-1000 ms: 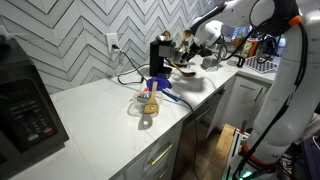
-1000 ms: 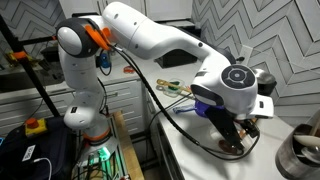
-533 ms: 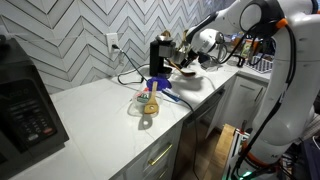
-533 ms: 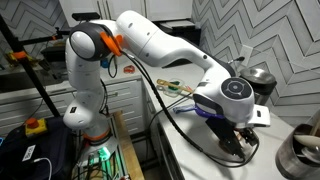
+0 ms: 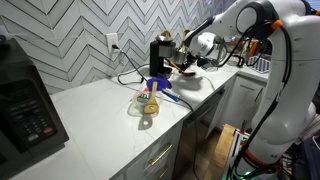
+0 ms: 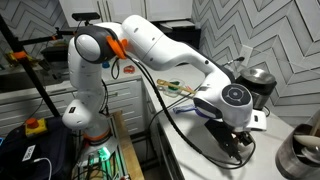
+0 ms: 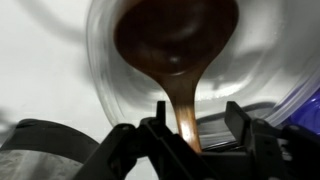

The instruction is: Pick up the wooden spoon from the clear lunch box on the right and put it in the clear lunch box on the left

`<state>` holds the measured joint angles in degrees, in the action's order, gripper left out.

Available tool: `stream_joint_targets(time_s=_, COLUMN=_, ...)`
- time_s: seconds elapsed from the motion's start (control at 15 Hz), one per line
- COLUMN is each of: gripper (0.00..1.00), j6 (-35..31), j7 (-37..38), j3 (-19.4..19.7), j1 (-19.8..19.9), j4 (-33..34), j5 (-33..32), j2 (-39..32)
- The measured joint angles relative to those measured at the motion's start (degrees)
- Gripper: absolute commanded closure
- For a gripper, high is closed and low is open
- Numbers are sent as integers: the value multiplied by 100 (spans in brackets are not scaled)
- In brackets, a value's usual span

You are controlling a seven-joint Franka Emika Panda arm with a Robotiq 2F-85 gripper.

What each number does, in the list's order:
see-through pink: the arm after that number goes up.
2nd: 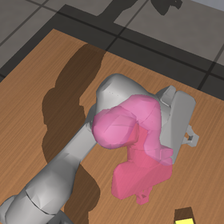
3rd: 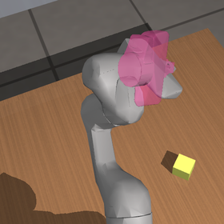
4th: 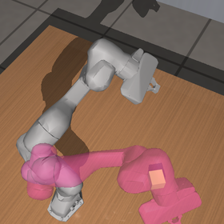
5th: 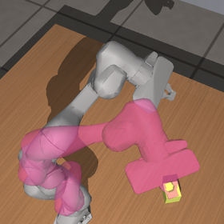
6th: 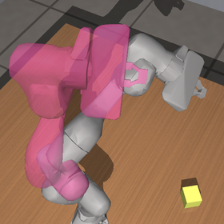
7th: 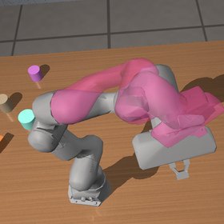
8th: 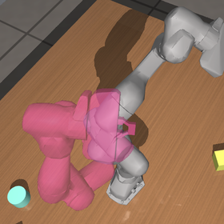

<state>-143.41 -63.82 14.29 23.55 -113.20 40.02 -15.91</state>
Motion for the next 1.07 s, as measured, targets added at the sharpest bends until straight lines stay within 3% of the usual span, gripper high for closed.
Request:
stream_joint_targets(time_s=0.33, gripper=30, j6=-461, j7=-526, j3=-278, j1=49, j4=5, j5=564, j2=-129)
stream_joint_targets(time_s=0.4, gripper=34, j6=-554, j7=-630, j3=-312, j1=51, j4=11, j5=659, j2=-157)
stream_joint_targets(time_s=0.47, gripper=55, j6=-611, j7=-702, j3=-336, j1=57, j4=18, j5=724, j2=-183)
stream_joint_targets(time_s=0.53, gripper=55, j6=-625, j7=-749, j3=-346, j1=64, j4=26, j5=757, j2=-204)
stream_joint_targets(time_s=0.87, gripper=95, j6=-625, j7=-799, j3=-340, j1=118, j4=48, j5=740, j2=-246)
stream_joint_targets(time_s=0.93, gripper=99, j6=-625, j7=-799, j3=-327, j1=128, j4=60, j5=715, j2=-239)
stream_joint_targets(time_s=1.07, gripper=94, j6=-622, j7=-743, j3=-286, j1=141, j4=75, j5=643, j2=-186)
